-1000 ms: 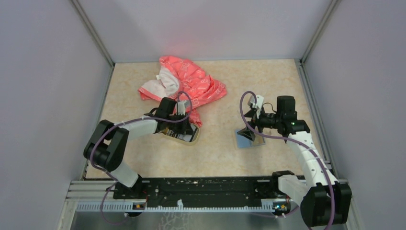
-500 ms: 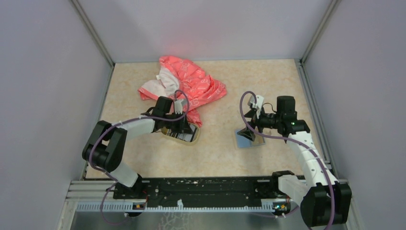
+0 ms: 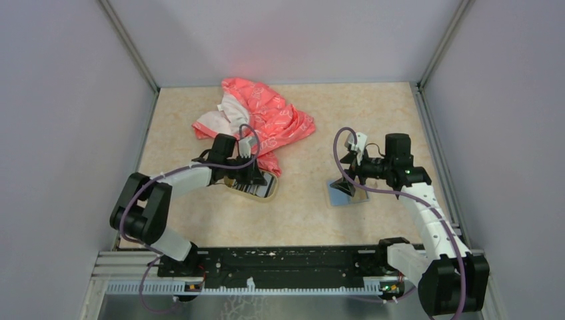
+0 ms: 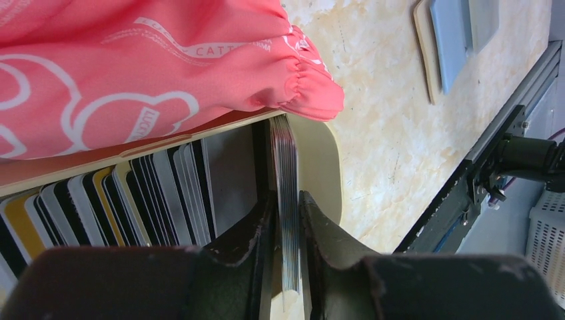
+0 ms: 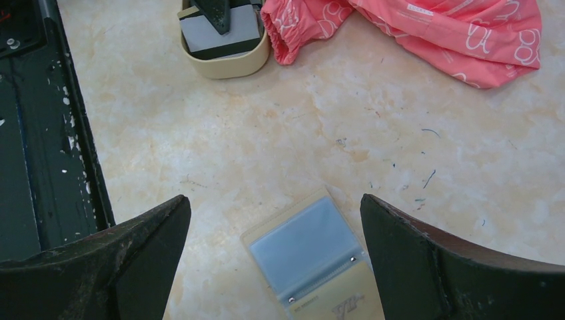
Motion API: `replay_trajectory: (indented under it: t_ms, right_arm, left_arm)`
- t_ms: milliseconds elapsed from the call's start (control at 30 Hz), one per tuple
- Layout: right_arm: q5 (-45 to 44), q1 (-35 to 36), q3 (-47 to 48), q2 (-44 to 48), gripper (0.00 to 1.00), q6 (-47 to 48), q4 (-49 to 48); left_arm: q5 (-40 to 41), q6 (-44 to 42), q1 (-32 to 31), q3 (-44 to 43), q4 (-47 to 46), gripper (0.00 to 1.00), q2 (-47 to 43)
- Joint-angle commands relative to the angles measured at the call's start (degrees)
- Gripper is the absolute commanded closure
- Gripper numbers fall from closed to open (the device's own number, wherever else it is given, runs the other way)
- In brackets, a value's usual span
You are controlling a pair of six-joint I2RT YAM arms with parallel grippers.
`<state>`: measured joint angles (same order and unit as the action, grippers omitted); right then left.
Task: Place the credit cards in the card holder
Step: Pick up the credit card from the storage box.
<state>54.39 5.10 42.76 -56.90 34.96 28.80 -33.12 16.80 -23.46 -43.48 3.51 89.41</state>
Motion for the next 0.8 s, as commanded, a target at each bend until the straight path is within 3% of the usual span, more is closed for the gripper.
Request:
replay_trajectory:
  t_ms: [0, 767]
  right_arm:
    - [0.6, 0.2, 1.0, 0.0, 0.03, 0.9, -0.5]
    - [0.5, 0.2, 1.2, -0.3, 0.03, 1.2, -0.2]
  left_arm:
    - [-1.9, -0.9, 0.7, 0.6, 0.2, 0.76, -2.3]
    - [-1.9, 0.1, 2.3, 3.3, -1.0, 0.74, -5.4]
